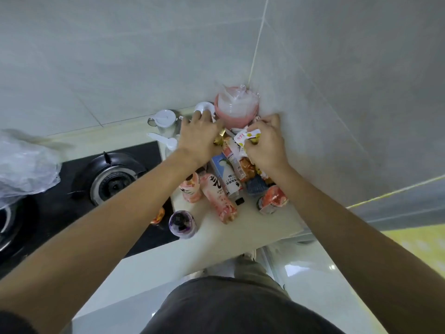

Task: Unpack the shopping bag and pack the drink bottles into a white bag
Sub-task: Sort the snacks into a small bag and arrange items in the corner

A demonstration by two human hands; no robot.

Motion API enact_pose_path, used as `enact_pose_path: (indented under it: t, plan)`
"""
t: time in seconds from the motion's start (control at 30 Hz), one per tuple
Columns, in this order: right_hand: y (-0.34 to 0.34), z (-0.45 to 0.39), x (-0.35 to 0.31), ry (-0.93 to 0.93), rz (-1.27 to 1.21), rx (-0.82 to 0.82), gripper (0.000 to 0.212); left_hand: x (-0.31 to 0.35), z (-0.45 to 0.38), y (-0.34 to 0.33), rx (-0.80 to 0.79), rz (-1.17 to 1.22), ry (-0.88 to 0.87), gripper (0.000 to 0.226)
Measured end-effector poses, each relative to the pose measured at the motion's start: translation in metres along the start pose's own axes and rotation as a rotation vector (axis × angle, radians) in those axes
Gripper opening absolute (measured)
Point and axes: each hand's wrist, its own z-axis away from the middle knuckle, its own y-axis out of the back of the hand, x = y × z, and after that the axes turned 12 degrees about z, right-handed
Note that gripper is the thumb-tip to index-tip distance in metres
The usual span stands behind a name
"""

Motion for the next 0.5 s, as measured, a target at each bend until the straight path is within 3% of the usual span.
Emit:
enact_pose_path:
  t: [0.23, 0.5]
  plan:
    - [0.026, 0.054, -0.056, 0.056, -0.149, 0.02, 0.025, -0.006, 0.097, 0.036, 0.142, 0.018, 0.082, 0.056]
    - [0.006, 0.142, -0.133, 0.283, -0.276, -0.151, 0.024, -0.031, 0.258, 0.033, 0.205, 0.062, 0.441, 0.051]
